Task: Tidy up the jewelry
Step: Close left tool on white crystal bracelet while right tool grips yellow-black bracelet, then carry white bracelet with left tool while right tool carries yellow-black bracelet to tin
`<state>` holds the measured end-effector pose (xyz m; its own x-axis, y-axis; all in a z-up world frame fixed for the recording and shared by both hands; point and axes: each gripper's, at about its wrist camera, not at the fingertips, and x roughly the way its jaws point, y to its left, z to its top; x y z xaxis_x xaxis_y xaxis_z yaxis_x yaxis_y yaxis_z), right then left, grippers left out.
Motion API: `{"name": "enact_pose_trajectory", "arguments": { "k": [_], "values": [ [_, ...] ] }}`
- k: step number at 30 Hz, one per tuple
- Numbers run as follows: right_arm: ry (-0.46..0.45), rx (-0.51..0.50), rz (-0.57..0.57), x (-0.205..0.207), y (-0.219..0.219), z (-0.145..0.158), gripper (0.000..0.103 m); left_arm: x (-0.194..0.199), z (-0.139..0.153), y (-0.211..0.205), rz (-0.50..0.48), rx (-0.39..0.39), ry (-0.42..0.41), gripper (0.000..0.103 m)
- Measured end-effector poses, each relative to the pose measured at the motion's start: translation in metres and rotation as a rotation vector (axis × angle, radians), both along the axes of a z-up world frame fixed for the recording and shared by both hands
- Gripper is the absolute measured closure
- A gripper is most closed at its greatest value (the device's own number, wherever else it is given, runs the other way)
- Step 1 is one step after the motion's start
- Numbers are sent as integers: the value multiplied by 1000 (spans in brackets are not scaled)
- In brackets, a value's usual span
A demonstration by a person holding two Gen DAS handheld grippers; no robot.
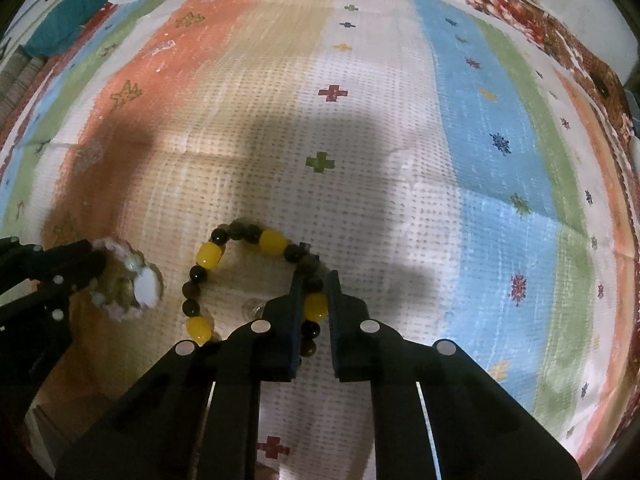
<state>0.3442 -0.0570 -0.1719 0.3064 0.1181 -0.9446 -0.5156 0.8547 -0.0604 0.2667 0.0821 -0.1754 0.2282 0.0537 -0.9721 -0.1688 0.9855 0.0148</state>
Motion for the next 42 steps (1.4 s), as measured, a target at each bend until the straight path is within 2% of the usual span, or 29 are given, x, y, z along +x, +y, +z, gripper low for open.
{"name": "enact_pose_trajectory", "arguments": {
  "k": [10,19,25,42],
  "values": [
    [-6,9,-10,-11,-19,14,91,-10,22,-7,-11,14,-15,92],
    [-44,82,-11,-23,-28,48,91,-34,60,-18,-20,-8,-114,92],
    [-57,134,2,-35,-28,62,91,-30,81,-24,-23,-23,-159,92],
    [-91,200,-14,-57,-47,88,91,-51,111,-22,-18,-45,-235,92]
  ]
}}
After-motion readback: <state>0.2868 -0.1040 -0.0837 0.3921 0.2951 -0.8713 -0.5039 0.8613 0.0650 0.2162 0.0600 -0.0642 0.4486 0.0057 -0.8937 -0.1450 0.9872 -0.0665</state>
